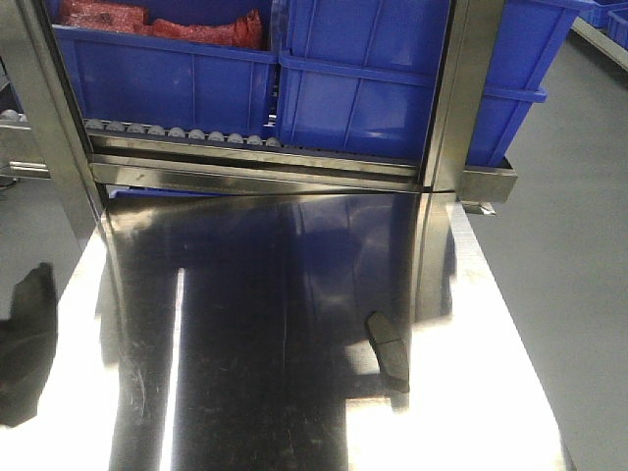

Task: Move and align brake pads A on conveyor
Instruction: 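Lift the grasped brake pad off the table with the left gripper, then lower the open right gripper toward the brake pad nearest it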

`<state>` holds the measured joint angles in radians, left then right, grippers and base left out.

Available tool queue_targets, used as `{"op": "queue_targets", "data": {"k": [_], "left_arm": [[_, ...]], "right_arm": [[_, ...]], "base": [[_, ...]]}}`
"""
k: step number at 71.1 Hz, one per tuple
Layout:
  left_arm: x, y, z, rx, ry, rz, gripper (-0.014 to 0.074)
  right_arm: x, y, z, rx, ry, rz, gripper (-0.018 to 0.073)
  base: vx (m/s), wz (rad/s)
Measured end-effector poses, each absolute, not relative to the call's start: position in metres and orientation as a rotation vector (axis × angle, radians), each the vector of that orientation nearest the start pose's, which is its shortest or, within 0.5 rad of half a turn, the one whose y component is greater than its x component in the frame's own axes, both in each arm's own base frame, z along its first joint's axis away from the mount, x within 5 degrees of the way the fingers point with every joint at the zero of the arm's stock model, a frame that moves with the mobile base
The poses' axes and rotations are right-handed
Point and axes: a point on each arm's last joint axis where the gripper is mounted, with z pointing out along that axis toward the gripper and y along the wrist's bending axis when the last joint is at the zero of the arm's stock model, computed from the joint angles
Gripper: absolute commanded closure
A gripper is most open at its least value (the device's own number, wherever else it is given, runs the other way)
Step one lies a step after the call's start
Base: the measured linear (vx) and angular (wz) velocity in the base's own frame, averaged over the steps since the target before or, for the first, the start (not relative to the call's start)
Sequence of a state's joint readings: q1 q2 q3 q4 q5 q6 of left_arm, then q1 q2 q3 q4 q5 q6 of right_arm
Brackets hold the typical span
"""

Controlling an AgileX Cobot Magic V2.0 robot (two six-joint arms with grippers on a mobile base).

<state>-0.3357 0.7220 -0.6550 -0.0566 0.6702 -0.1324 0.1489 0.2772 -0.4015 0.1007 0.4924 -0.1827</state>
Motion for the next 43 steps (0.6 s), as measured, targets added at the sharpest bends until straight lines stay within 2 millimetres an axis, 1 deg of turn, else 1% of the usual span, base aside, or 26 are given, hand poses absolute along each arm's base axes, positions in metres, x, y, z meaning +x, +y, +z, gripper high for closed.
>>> {"op": "queue_targets", "data": {"k": [8,19,29,43], "left_arm": [[0.107,-0.041,0.305,0.195,2.180,-0.328,0.0379],[0.092,-0.035,0.306,0.192,2.121,-0.339,0.0379],[0.088,-0.034,0.309,0.190,2.095,-0.344,0.0379],[0.087,-0.034,0.309,0.190,2.093,-0.345,0.0379]], "right_arm": [[0.065,0.014,0.286,-0.257,1.832,0.082,0.0568],[0.065,0.014,0.286,-0.257,1.832,0.082,0.0568],[0.065,0.014,0.286,-0.257,1.832,0.082,0.0568],[0.065,0.014,0.286,-0.257,1.832,0.082,0.0568]], "base": [[0.00,0.00],[0.00,0.00],[0.00,0.00],[0.00,0.00]]}}
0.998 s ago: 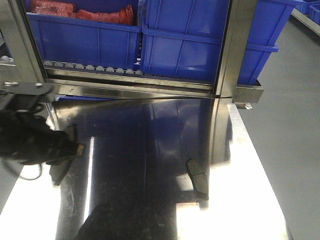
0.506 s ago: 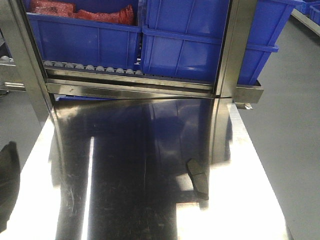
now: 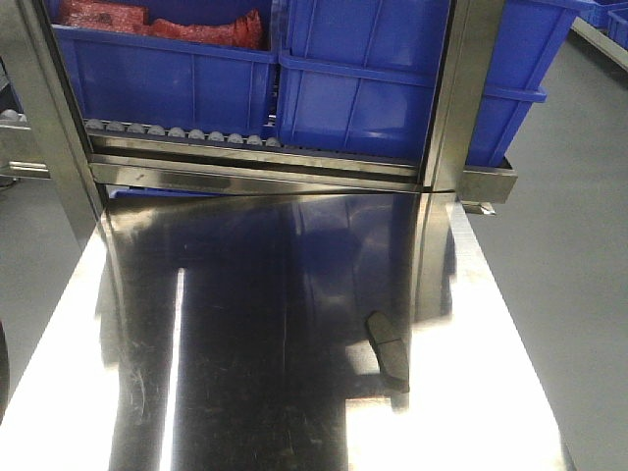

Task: Move and align brake pads A on conveyor
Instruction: 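Lower the open right gripper toward the brake pad nearest it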

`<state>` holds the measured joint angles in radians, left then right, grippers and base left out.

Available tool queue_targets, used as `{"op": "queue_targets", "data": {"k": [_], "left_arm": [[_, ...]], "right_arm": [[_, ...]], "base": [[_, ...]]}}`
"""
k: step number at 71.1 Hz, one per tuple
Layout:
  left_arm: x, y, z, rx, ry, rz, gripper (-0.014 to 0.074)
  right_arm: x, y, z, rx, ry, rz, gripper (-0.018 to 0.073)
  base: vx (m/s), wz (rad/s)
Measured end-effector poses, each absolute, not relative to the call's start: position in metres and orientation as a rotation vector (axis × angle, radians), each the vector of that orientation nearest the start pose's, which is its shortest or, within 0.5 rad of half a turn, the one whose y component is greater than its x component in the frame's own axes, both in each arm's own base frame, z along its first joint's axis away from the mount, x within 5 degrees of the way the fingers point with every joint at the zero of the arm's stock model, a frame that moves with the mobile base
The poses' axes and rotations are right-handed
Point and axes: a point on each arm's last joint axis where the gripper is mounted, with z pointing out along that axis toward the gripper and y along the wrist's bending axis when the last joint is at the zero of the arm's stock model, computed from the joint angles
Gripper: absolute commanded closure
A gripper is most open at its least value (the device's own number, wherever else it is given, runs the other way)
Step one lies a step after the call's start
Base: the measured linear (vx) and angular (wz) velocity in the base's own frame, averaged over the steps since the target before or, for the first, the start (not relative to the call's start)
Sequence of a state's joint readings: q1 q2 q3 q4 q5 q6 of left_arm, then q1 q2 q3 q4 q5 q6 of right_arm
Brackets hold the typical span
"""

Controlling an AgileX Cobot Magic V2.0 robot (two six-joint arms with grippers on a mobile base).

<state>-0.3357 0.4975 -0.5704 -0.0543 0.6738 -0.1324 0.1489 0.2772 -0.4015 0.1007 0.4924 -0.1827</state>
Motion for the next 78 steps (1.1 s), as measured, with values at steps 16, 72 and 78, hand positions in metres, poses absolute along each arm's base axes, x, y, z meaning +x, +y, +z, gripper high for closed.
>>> {"op": "queue_targets", "data": {"k": [16,72,78], "left_arm": [[0.0873,-0.0337,0.3087,0.190,2.093,-0.345,0.0379],[0.0873,-0.0337,0.3087,0.190,2.093,-0.345,0.0379],[0.0873,-0.0337,0.3087,0.190,2.093,-0.345,0.0379]], "right_arm": [[0.0655,0.0142,0.2865,-0.257,1.832,0.082,0.0568],[0.0664,0.0140,0.2899,-0.260,1.792,0.071,0.0447],[0.0665,0.0140,0.2901,-0.265,1.789,0.067,0.0293]], "base": [[0.00,0.00],[0.00,0.00],[0.00,0.00]]}}
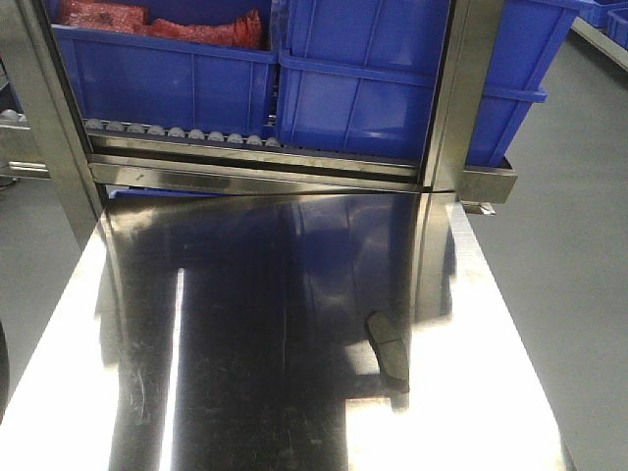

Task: Move and align brake pads A on conveyor
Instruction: 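Lower the open right gripper toward the brake pad nearest it, then lower the right gripper over the remaining brake pad and close on it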

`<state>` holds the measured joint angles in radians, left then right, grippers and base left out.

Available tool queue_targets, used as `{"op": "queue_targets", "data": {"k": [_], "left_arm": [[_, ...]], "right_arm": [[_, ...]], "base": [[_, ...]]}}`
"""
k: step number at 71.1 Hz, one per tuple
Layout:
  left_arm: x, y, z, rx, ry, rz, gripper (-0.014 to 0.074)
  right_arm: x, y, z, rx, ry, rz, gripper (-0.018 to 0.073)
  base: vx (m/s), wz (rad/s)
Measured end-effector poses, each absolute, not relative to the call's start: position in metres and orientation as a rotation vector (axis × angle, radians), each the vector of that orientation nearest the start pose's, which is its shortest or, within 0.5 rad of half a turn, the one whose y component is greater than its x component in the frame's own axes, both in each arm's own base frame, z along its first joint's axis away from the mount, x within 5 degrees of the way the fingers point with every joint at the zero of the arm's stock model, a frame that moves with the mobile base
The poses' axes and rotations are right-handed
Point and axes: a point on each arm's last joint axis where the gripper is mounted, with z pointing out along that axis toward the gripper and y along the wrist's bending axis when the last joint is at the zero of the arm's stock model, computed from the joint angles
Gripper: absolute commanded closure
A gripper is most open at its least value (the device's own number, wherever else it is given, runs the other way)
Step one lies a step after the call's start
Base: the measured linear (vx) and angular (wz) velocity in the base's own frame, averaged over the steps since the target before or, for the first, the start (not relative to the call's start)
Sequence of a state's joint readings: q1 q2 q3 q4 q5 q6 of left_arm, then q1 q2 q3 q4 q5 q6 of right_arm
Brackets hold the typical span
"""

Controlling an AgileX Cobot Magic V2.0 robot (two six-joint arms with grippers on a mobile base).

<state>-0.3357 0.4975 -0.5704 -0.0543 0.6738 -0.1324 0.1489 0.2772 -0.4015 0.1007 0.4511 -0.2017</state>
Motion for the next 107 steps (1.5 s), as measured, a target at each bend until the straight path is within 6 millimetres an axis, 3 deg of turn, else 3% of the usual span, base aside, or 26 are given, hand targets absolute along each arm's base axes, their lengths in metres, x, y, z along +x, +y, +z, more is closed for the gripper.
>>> {"op": "queue_targets", "data": {"k": [8,15,29,35,43,57,70,83,107], "left_arm": [[0.087,-0.034,0.309,0.190,2.093,-0.345,0.0379],[0.087,-0.034,0.309,0.190,2.093,-0.345,0.0379],[0.087,-0.034,0.309,0.190,2.093,-0.345,0.0379],[0.087,-0.034,0.309,0.190,2.093,-0.345,0.0379],[0.087,-0.034,0.309,0.190,2.093,-0.345,0.0379],[0.087,-0.034,0.309,0.190,2.093,-0.345,0.0379],[0.087,-0.034,0.309,0.190,2.093,-0.345,0.0379],[0.087,-0.034,0.309,0.191,2.093,-0.344,0.0379],[0.087,-0.034,0.309,0.191,2.093,-0.344,0.0379]], "right_arm": [[0.067,0.014,0.290,-0.279,1.784,0.055,0.0014],[0.067,0.014,0.290,-0.282,1.785,0.053,-0.0171],[0.068,0.015,0.292,-0.267,1.775,0.076,-0.0153],[0.077,0.017,0.296,-0.263,1.813,0.087,-0.0141],[0.106,0.021,0.307,-0.252,1.937,0.112,-0.0123],[0.173,0.033,0.315,-0.269,2.210,0.143,-0.0090],[0.235,0.044,0.303,-0.273,2.370,0.158,-0.0080],[0.280,0.056,0.285,-0.272,2.502,0.206,-0.0072],[0.313,0.130,0.246,-0.417,2.696,0.251,-0.0050]], "base": [[0.00,0.00],[0.00,0.00],[0.00,0.00],[0.00,0.00],[0.00,0.00],[0.00,0.00],[0.00,0.00],[0.00,0.00],[0.00,0.00]]}}
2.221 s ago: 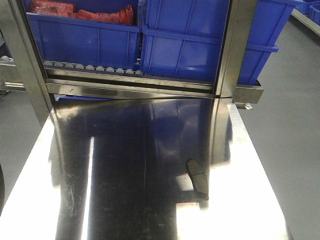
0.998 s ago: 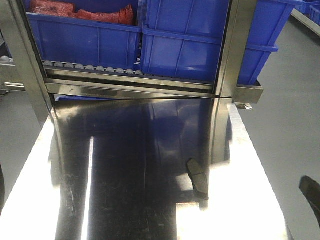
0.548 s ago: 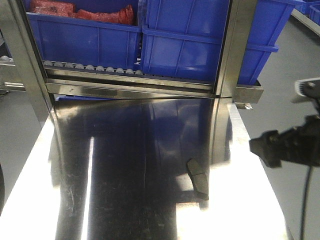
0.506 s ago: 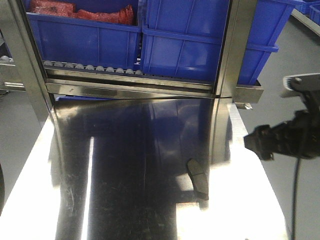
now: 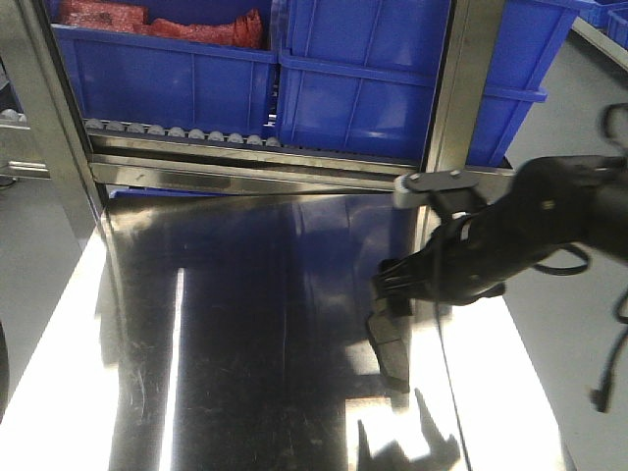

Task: Move and align brake pads A on conveyor
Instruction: 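Lower the right gripper over the remaining brake pad and close on it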

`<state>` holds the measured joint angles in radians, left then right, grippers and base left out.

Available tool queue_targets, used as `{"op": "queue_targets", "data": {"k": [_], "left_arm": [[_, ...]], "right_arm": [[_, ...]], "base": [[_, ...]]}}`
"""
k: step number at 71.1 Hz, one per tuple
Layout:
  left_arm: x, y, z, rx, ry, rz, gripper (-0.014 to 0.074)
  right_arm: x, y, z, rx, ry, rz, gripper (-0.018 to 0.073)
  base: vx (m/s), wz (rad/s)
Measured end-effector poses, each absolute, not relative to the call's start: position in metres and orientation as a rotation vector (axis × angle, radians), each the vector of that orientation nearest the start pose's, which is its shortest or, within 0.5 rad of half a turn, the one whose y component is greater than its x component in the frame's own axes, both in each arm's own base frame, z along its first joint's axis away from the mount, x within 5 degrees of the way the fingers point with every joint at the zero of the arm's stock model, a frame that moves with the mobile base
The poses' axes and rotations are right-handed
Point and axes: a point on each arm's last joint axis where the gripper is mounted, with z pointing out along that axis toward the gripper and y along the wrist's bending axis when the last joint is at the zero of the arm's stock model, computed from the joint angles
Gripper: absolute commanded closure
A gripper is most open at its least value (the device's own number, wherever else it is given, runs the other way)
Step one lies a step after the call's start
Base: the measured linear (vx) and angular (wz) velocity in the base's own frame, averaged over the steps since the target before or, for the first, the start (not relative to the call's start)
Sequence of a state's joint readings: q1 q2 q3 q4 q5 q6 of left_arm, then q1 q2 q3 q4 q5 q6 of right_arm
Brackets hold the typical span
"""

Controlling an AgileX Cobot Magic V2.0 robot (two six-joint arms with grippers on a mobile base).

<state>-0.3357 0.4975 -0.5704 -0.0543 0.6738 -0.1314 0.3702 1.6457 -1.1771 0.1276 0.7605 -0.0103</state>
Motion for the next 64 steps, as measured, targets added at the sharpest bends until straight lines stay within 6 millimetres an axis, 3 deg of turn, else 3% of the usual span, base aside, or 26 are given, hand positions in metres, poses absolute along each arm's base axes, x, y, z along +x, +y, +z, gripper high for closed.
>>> {"op": "queue_targets", "data": {"k": [15,34,64], "left_arm": [[0.087,-0.034,0.309,0.192,2.093,-0.343,0.0379],[0.087,-0.034,0.309,0.192,2.093,-0.343,0.0379],[0.087,-0.034,0.309,0.192,2.093,-0.343,0.0379]], "right_arm": [[0.326,0.155,0.217,-0.459,2.845,0.198,-0.0041],[0.335,0.159,0.182,-0.469,2.956,0.159,0.0002],[0.340,0.161,0.165,-0.469,2.969,0.149,0.0102]], "base": [[0.00,0.00],[0.00,0.00],[0.00,0.00]]}}
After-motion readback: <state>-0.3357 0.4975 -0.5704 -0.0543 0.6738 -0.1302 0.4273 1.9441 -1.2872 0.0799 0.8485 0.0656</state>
